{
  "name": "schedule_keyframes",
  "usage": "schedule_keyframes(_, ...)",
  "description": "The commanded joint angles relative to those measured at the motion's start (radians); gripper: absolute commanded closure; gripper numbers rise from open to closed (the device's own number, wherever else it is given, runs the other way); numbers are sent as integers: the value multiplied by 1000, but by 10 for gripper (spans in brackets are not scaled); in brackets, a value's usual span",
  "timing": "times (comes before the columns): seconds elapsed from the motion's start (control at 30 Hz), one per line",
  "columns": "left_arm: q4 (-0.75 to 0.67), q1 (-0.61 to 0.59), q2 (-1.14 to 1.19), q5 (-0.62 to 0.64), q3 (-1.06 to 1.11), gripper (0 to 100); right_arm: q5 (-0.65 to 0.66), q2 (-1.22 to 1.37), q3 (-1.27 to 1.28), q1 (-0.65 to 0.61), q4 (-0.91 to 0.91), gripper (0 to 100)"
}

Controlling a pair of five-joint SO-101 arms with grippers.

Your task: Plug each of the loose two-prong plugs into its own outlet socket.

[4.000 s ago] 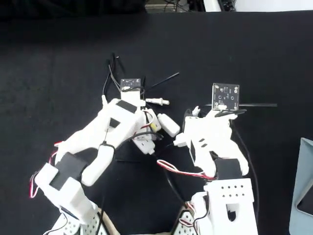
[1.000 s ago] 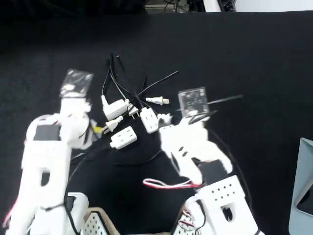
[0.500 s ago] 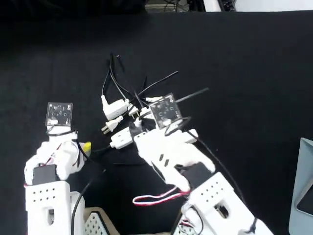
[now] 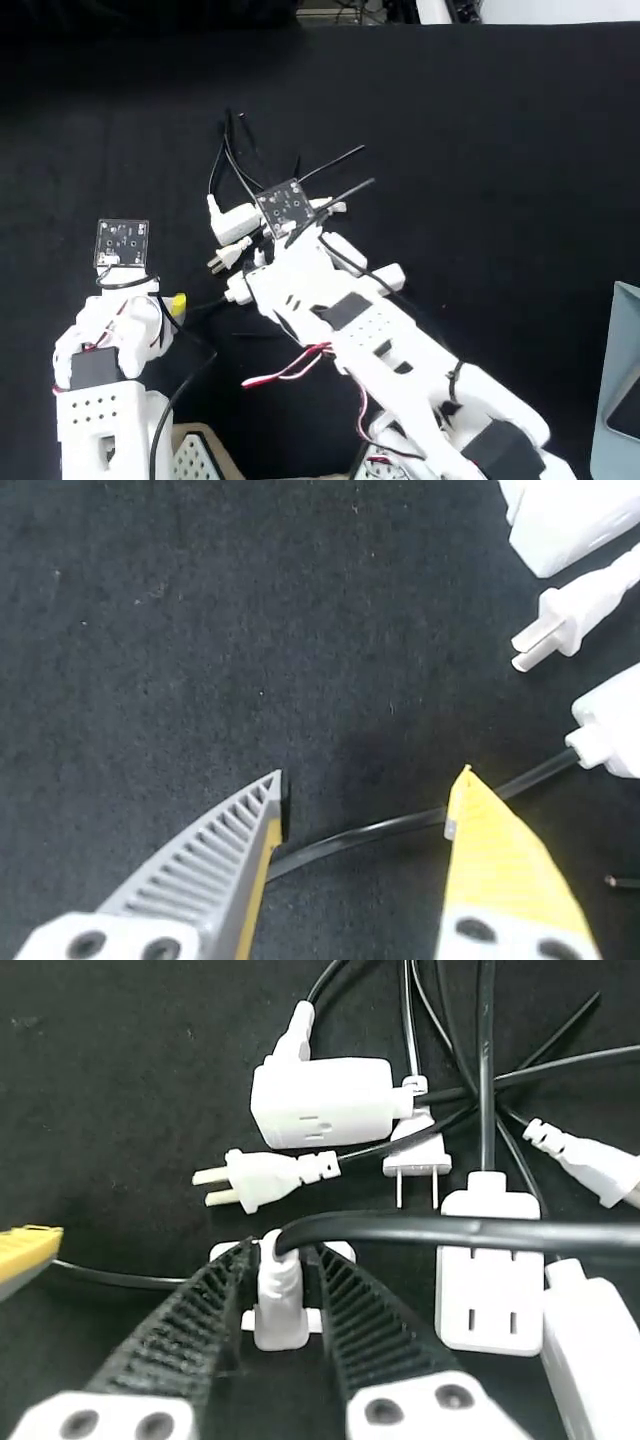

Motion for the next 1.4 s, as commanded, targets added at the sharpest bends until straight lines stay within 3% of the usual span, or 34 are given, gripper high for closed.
schedule_keyframes(0.0, -17, -2, -8, 11, -8, 736, -5, 8, -54, -3, -43, 986)
schedule_keyframes(0.27, -18, 1, -8, 11, -12, 734, -5, 2, -50, 63, -61, 986)
schedule_keyframes(0.6, -210, 4, -11, 110, -53, 732, 107, -228, 101, -43, -68, 986)
schedule_keyframes(0.87, -203, 165, -11, 110, -143, 732, 187, -486, 237, -69, -68, 986)
schedule_keyframes(1.13, -198, 318, -11, 110, -179, 732, 221, -578, 294, -115, -61, 987)
schedule_keyframes(1.37, -46, 446, -11, 110, -288, 732, 219, -578, 295, -115, -61, 987)
